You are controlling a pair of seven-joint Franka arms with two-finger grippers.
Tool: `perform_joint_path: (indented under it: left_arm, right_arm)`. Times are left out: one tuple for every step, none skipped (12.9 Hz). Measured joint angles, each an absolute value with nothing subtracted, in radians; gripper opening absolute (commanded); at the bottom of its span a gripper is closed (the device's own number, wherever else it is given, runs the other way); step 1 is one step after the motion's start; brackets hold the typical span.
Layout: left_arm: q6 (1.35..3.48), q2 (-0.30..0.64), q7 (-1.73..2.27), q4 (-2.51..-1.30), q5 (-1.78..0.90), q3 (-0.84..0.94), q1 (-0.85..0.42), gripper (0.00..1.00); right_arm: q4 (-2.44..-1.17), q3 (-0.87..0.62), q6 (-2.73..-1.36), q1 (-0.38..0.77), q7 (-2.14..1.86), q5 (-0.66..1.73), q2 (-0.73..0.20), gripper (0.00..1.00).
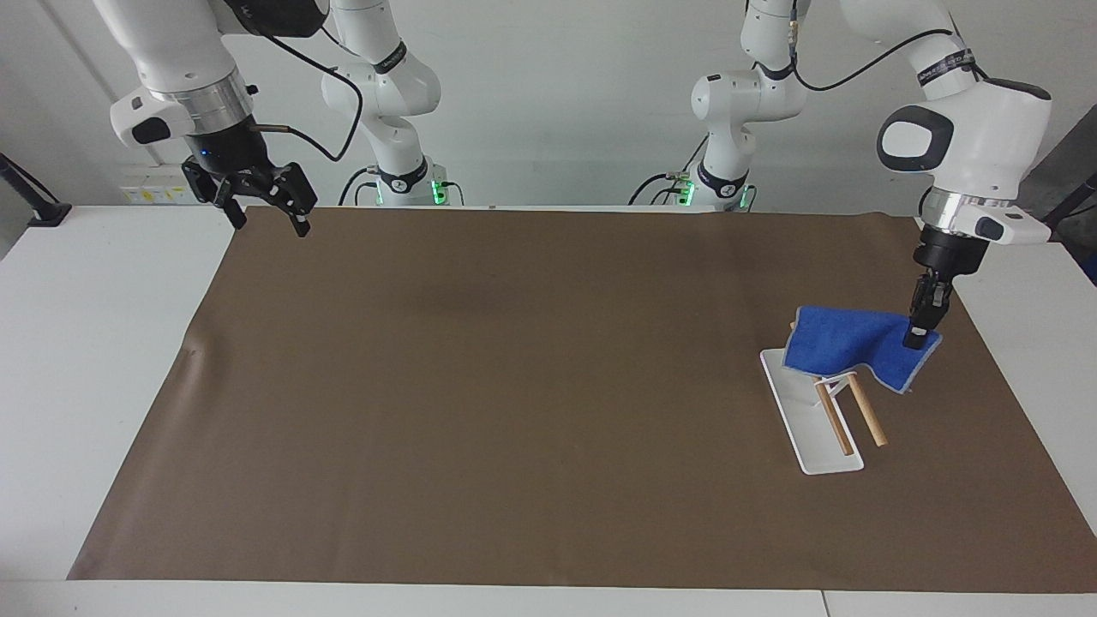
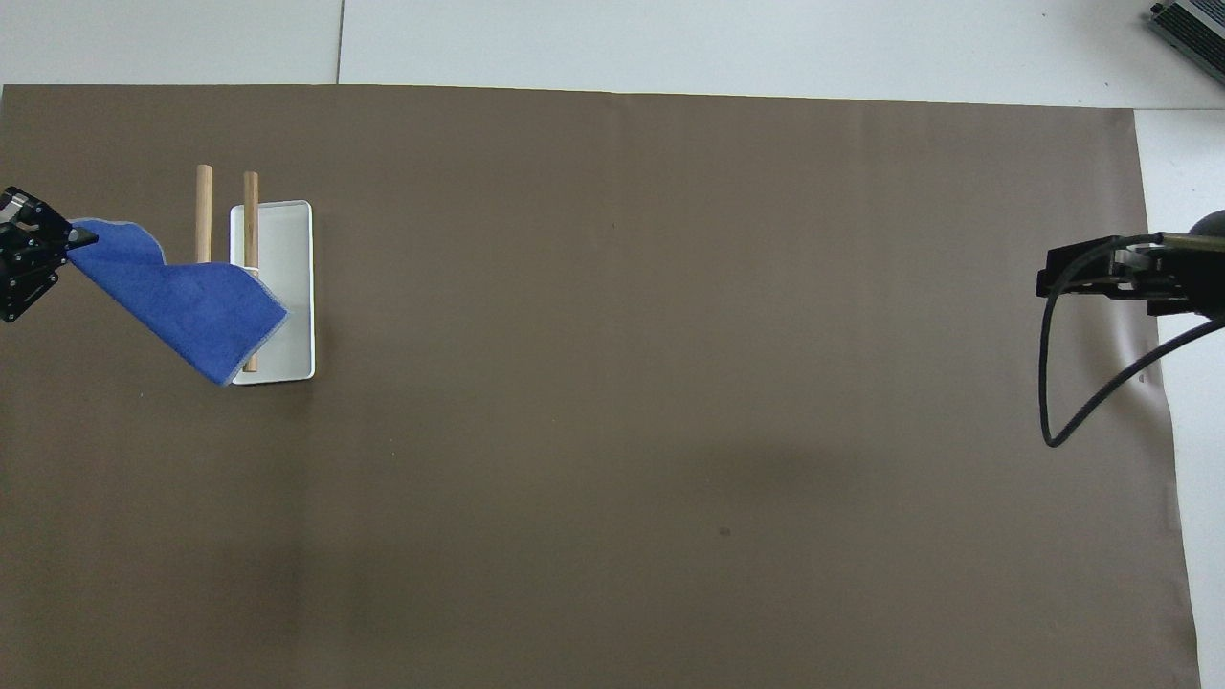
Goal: Right arm passes towel to left arm to hang
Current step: 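Move the towel over the dowels while the right gripper withdraws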
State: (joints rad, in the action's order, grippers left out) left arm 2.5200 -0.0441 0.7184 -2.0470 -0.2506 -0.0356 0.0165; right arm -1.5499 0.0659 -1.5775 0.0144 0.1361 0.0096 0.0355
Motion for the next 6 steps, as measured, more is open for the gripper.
perform_joint_path:
  left_arm:
    - [2.520,-0.036,0.731,-2.029,-0.251,-0.015,0.016,0.00]
    - [2.520,-0.027,0.742,-2.010,-0.250,0.001,0.015,0.00]
    - [2.522,-0.015,0.747,-1.992,-0.250,0.011,0.015,0.00]
    - [2.526,0.001,0.747,-1.975,-0.250,0.014,0.015,0.00]
    - [2.536,0.024,0.747,-1.958,-0.250,0.014,0.015,0.00]
    - [2.553,0.051,0.747,-1.943,-0.250,0.013,0.015,0.00]
  right_arm:
    - [-1.548,0.075,-1.561,0.016,0.132,0.010,0.041,1.00]
    - [-1.549,0.086,-1.548,0.021,0.131,0.010,0.046,1.00]
    - [-1.552,0.106,-1.543,0.037,0.131,0.010,0.048,1.00]
    - [-1.559,0.136,-1.543,0.066,0.131,0.010,0.048,1.00]
    - [-1.569,0.163,-1.544,0.093,0.131,0.010,0.048,1.00]
    - [-1.579,0.175,-1.545,0.104,0.131,0.010,0.048,1.00]
